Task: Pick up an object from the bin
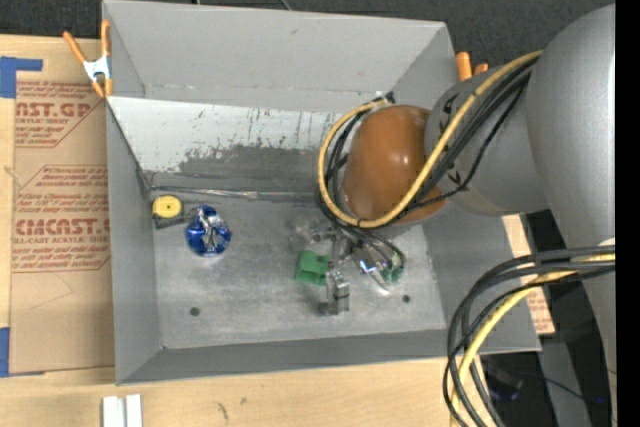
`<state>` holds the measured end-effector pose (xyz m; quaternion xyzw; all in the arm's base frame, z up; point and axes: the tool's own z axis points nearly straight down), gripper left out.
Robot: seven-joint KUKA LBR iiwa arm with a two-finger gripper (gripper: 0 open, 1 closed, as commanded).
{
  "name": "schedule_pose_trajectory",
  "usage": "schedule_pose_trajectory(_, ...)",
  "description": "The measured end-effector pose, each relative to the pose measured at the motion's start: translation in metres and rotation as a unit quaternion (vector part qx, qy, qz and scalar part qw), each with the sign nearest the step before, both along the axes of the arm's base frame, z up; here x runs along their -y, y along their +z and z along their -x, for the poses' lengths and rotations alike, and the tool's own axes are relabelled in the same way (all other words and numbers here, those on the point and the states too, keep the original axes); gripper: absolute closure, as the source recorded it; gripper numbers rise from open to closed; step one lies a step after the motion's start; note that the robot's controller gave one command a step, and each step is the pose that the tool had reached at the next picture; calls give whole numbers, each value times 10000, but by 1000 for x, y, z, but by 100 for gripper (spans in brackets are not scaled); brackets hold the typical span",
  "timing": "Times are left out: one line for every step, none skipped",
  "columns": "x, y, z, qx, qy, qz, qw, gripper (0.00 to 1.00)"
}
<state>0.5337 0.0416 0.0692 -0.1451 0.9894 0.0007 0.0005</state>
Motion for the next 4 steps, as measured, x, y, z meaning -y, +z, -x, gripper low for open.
schedule_pose_trajectory(1,0,0,-4,-8,3,10000,100)
schedule_pose_trajectory(113,125,30,35,84,28,10000,100)
schedule_pose_trajectory(107,120,30,4,120,4,9999,0)
schedule_pose_trajectory(106,6,50,64,164,0,9998,0)
